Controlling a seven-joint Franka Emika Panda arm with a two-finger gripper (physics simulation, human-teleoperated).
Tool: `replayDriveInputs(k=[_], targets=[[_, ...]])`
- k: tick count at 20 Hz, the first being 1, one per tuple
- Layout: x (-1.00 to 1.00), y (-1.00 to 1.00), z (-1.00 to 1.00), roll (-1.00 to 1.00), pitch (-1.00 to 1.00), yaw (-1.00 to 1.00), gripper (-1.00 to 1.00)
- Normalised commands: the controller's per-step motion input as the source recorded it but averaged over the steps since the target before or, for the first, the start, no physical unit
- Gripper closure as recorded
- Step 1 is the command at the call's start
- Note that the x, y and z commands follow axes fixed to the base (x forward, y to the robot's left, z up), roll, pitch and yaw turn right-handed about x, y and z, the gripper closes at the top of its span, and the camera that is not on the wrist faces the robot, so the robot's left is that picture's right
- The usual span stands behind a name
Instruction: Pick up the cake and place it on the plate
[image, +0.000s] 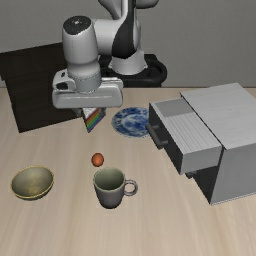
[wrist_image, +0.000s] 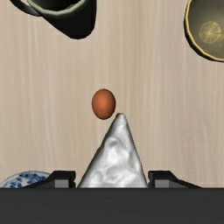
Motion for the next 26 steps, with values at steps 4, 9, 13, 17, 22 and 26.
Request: replayDriveInputs(k=[4, 9, 13, 17, 22, 26], targets=[[-0.25, 0.75, 0.0, 0.0, 0.0, 0.0, 1.0], [-1.0, 0.0, 0.0, 0.0, 0.0, 0.0, 1.0], [-1.0, 0.0, 0.0, 0.0, 0.0, 0.0, 1.0], [0.0, 1.0, 0.0, 0.0, 0.0, 0.0, 1.0], [0.2, 0.4, -0.4, 0.0, 0.0, 0.0, 1.0], [0.0, 0.0, -0.25, 0.0, 0.0, 0.0, -1.0]])
